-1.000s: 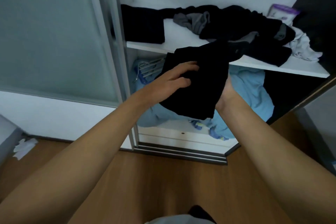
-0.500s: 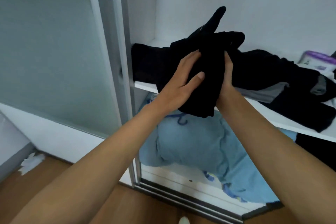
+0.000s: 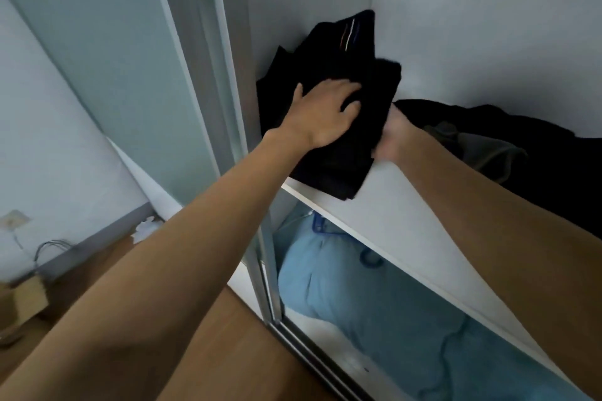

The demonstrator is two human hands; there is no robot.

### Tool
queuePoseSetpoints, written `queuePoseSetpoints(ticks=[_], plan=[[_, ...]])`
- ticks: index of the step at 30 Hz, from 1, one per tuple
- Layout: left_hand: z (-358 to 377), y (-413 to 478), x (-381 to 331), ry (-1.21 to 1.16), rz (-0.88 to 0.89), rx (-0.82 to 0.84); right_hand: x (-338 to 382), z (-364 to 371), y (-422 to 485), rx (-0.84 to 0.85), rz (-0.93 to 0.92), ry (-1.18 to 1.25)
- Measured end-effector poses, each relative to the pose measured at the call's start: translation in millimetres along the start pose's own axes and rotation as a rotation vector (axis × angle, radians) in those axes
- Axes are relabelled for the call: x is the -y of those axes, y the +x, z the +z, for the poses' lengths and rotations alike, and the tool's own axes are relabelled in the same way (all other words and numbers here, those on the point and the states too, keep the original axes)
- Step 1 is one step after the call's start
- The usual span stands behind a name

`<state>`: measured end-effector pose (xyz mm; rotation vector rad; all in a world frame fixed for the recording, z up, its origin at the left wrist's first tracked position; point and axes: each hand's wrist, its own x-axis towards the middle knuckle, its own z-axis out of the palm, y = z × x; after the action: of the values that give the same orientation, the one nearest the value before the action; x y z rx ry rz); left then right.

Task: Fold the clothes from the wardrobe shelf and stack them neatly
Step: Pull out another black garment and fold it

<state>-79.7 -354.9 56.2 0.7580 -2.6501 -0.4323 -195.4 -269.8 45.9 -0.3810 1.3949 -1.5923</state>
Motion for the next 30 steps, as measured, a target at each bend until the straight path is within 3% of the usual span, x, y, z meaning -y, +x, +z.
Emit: queuePoseSetpoints(ticks=[3,6,10,13,15,18,19,21,24,27,30], plan=[[27.0,2.1,38.1,0.121,-0.099,0.211,-8.0,-34.3,19.3,-0.223,0.008,-0.055],[40.1,3.5,50.0,0.121,-0.075,0.148,-7.8,-40.6,30.4,-0.331,-0.144,-0.286],[36.2,3.9,50.9,0.071,-0.054,0.121,-8.9,-26.5,46.3,-0.426,-0.245,-0.84],[33.4,0.6,51.9,0.056,-0.024,0.106,-9.2,-25.4,49.3,-0.575,-0.475,-0.97],[35.2,-2.3,51.4,0.054,-0.014,0.081,-1.3,-23.3,53.8,-0.492,-0.459,-1.03],[35.0,-4.6,49.3,0.04,-0.015,0.034,9.0,-13.0,52.7,-0.225,-0.27,-1.209],[33.7,-5.1,47.7,0.022,-0.017,0.005,10.3,-10.1,52.3,-0.215,-0.279,-1.305],[29.4,-5.5,44.3,-0.027,-0.016,-0.086,12.3,-5.4,53.6,-0.268,-0.461,-1.419],[20.0,-2.7,38.5,-0.032,0.004,-0.274,23.7,1.4,54.7,-0.306,-0.789,-1.194],[10.6,3.0,30.3,0.027,0.062,-0.435,46.8,7.2,68.2,-0.347,-0.782,-0.834],[7.0,9.9,28.1,0.105,0.08,-0.322,64.1,4.4,96.8,-0.437,-0.693,-0.686]])
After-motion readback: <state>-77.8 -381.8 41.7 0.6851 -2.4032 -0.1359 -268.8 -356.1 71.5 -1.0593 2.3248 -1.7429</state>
